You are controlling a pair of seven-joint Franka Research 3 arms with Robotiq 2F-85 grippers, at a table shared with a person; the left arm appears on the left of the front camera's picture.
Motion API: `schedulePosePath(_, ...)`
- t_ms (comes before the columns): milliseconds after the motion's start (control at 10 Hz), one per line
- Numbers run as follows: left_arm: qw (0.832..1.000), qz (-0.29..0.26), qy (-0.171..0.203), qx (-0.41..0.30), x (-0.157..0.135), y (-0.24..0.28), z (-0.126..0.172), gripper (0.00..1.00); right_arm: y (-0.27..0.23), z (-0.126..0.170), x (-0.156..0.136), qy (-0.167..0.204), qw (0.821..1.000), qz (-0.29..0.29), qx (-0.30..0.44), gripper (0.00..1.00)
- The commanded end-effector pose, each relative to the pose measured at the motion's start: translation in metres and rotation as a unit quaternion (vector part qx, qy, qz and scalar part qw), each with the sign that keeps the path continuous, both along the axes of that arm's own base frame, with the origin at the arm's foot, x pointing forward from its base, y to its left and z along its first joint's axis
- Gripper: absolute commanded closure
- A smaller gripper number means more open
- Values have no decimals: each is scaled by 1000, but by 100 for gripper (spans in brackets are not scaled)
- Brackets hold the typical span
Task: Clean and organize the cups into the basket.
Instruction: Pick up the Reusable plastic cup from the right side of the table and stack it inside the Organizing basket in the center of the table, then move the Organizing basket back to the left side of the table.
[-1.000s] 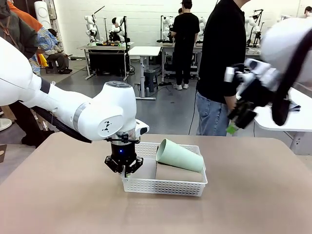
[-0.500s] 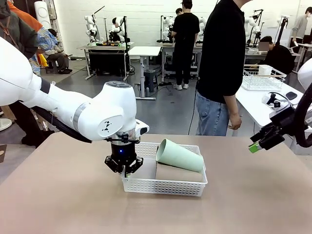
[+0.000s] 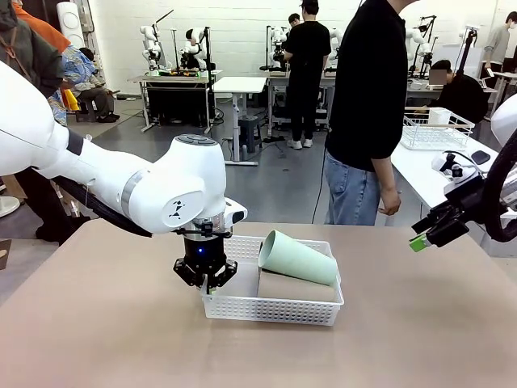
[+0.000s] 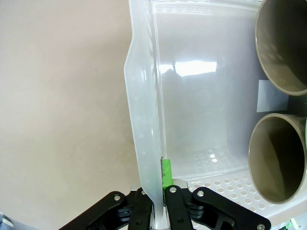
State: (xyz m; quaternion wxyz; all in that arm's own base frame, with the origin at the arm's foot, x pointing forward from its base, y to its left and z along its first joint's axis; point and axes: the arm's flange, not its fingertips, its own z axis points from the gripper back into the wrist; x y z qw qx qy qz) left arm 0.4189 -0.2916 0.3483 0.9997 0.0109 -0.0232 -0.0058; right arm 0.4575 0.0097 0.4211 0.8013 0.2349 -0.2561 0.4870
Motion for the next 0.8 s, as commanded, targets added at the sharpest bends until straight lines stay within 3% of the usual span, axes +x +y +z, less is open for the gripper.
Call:
schedulePosePath(0,1000,0,1,2,-2,-1,-2,100,-2,2,-3,11,1000,-4,-9,0)
schedulePosePath(700,1000,0,1,2,-2,-1,-2,100,-2,2,-3,11,1000,-4,-9,0)
